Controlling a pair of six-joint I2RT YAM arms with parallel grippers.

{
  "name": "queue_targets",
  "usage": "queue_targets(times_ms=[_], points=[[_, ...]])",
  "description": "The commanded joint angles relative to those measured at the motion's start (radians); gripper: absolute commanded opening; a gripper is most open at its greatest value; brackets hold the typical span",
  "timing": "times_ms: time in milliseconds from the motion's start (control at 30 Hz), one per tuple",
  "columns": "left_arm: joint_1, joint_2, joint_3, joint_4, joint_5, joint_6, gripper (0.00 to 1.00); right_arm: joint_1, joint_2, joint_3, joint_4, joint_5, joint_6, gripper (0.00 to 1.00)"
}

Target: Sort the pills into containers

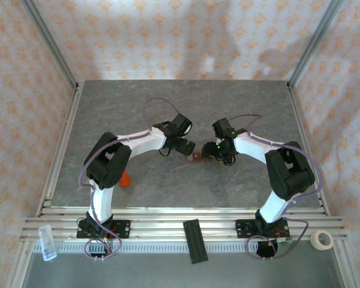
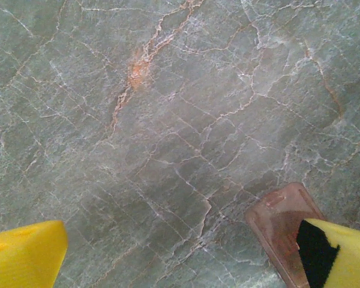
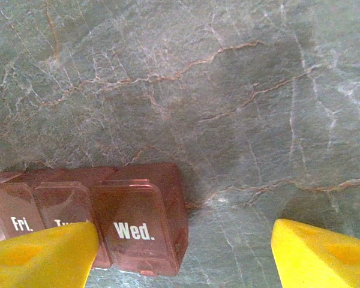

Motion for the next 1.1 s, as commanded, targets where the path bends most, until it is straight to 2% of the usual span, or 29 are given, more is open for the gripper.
queue_targets(times_ms=[0,367,567,800,1067], points=[[0.008,-0.043,0.045,-0.024,-0.008,-0.005,1.0,0.004,0.049,-0.004,-0.027,0.043,-0.006,0.77],[0.063,-0.233,0.041,0.022,-0.004,-0.125,1.0,0.003,0.023,0.249,-0.179,0.077,-0.056,0.78],[0.169,-0.38,-0.06,0.063,0.023,-0.192,1.0,0.025,0.0,0.347,-0.189,0.021,-0.044,0.78],[0.358,-0.521,-0.182,0.068,0.073,-0.258,1.0,0.183,0.013,0.448,-0.185,0.026,-0.056,0.78],[0.632,-0.574,-0.286,0.109,0.243,-0.39,1.0,0.424,0.125,0.641,-0.226,0.079,-0.107,0.79]])
